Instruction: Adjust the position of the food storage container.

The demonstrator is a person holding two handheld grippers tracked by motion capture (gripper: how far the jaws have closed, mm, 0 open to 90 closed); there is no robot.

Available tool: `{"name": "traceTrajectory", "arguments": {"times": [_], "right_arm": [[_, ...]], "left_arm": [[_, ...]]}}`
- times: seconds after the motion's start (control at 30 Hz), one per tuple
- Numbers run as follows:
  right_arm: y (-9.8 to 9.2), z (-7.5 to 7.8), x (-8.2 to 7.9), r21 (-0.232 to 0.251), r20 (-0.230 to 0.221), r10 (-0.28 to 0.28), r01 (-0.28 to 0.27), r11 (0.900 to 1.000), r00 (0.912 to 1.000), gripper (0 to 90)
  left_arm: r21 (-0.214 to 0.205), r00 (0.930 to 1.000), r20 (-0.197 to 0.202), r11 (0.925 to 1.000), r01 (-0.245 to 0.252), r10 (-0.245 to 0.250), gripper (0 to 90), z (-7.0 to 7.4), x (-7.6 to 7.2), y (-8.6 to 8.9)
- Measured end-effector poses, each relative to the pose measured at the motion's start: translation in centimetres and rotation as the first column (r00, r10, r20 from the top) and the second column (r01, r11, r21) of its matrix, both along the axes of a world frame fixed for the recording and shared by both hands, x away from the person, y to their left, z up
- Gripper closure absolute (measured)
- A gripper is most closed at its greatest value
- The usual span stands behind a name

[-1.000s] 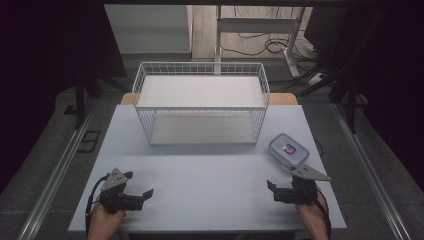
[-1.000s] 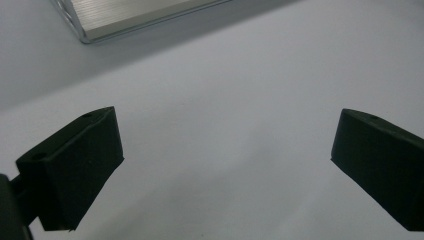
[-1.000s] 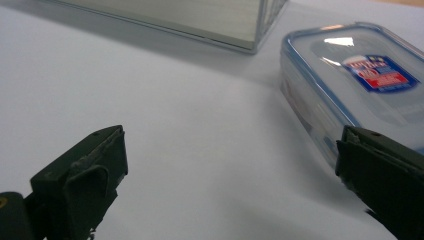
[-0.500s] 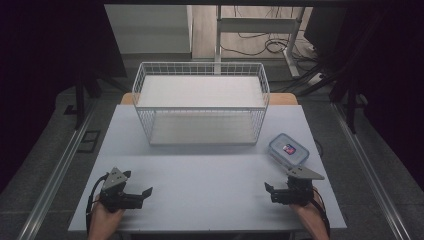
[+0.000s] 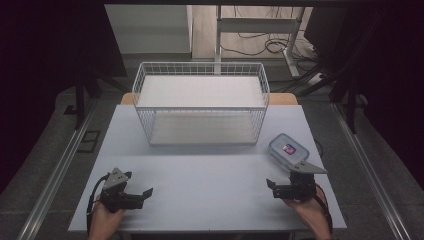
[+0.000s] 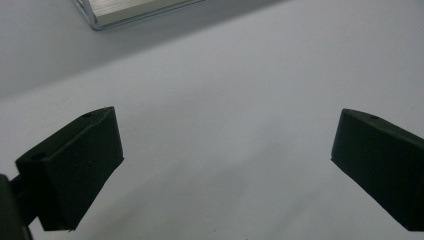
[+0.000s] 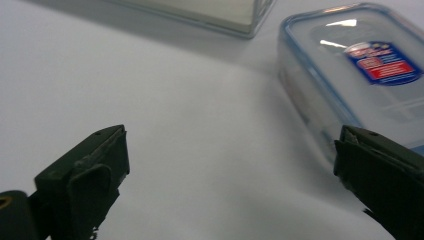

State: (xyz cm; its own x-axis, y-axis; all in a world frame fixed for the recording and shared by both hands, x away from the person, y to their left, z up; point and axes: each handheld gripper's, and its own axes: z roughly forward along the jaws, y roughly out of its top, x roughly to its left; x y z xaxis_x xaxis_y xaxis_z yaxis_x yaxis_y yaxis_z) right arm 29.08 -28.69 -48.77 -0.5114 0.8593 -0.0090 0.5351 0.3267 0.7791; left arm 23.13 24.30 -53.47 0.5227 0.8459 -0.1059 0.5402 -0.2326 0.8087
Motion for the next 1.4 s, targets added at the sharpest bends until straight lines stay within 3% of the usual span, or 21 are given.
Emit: {"name": "traceTrajectory", "arguments": {"times": [0.03,0.07,0.1,0.17,0.2,0.23,0.27,0.33,0.37,0.43,0.5,0.53,0.57,0.63,0.7,0.87,1.03,1.2,1.4], "right_arm": [[-0.2,0.5,0.3,0.009,-0.006,-0.039,0.039,0.9992,0.9992,4.7],[-0.2,0.5,0.3,0.009,-0.006,-0.039,0.039,0.9992,0.9992,4.7],[-0.6,0.8,0.7,0.022,-0.022,-0.080,0.080,0.9965,0.9966,10.4],[-0.7,0.9,0.9,0.021,-0.021,-0.087,0.087,0.9960,0.9960,13.0],[-0.9,1.3,1.2,0.015,-0.003,-0.091,0.091,0.9957,0.9958,23.0],[-0.9,1.3,1.2,0.015,-0.003,-0.091,0.091,0.9957,0.9958,23.0],[-1.2,1.7,1.4,0.020,0.002,-0.082,0.082,0.9965,0.9967,34.3],[-1.3,1.8,1.5,0.022,0.008,-0.078,0.078,0.9967,0.9969,38.0],[-1.6,2.2,2.0,0.017,0.008,-0.067,0.067,0.9976,0.9977,50.3],[-1.8,2.2,2.3,0.014,0.001,-0.062,0.062,0.9980,0.9981,54.2],[-2.4,2.4,3.1,0.022,-0.012,-0.045,0.045,0.9987,0.9989,69.0],[-2.4,2.4,3.1,0.022,-0.012,-0.045,0.045,0.9987,0.9989,69.0],[-2.7,2.6,3.8,0.013,-0.006,-0.045,0.045,0.9989,0.9990,78.4],[-2.9,2.7,4.1,0.019,-0.007,-0.043,0.043,0.9989,0.9990,80.8],[-3.4,3.1,5.5,0.013,-0.006,-0.066,0.067,0.9977,0.9978,88.5],[-4.2,2.8,7.1,0.017,-0.010,-0.121,0.122,0.9924,0.9925,89.1],[-5.6,3.0,8.8,0.024,0.021,-0.203,0.202,0.9791,0.9790,88.8],[-6.5,3.2,10.0,0.012,0.029,-0.234,0.234,0.9721,0.9717,88.9],[-7.2,1.9,12.0,-0.016,0.021,-0.252,0.252,0.9676,0.9676,88.3]], "left_arm": [[-0.002,1.0000,-0.002,1.0000,0.001,-0.001,0.0,0.0,0.0,0.0],[-0.002,1.0000,-0.002,1.0000,0.001,-0.001,0.0,0.0,0.0,0.0],[-0.002,1.0000,-0.005,1.0000,0.003,-0.003,0.0,0.0,0.0,-0.1],[0.000,1.0000,-0.006,1.0000,0.003,-0.003,0.0,-0.1,0.0,-0.1],[-0.002,1.0000,-0.008,1.0000,0.003,-0.003,0.0,-0.1,0.0,-0.1],[-0.002,1.0000,-0.008,1.0000,0.003,-0.003,0.0,-0.1,0.0,-0.1],[-0.001,1.0000,-0.008,1.0000,0.004,-0.004,0.0,-0.1,0.0,-0.1],[-0.001,1.0000,-0.009,1.0000,0.003,-0.003,0.0,-0.1,0.0,-0.1],[-0.001,1.0000,-0.009,1.0000,0.003,-0.003,0.0,-0.1,0.0,-0.1],[0.000,0.9999,-0.010,1.0000,0.002,-0.002,0.0,-0.1,0.0,-0.1],[0.003,0.9999,-0.010,1.0000,0.003,-0.003,0.0,-0.1,0.0,-0.2],[0.003,0.9999,-0.010,1.0000,0.003,-0.003,0.0,-0.1,0.0,-0.2],[0.006,0.9999,-0.009,1.0000,0.004,-0.004,0.0,-0.1,0.0,-0.2],[0.007,1.0000,-0.009,1.0000,0.004,-0.004,0.0,-0.1,0.0,-0.2],[0.006,0.9999,-0.009,1.0000,0.003,-0.003,0.0,-0.1,0.0,-0.2],[0.002,0.9999,-0.013,1.0000,0.006,-0.006,0.0,-0.2,0.0,-0.3],[0.002,0.9998,-0.017,1.0000,0.008,-0.008,0.0,-0.2,0.0,-0.4],[-0.001,0.9997,-0.021,1.0000,0.007,-0.007,0.0,-0.3,0.1,-0.3],[-0.003,0.9995,-0.029,1.0000,0.009,-0.009,0.1,-0.3,0.1,-0.3]]}}
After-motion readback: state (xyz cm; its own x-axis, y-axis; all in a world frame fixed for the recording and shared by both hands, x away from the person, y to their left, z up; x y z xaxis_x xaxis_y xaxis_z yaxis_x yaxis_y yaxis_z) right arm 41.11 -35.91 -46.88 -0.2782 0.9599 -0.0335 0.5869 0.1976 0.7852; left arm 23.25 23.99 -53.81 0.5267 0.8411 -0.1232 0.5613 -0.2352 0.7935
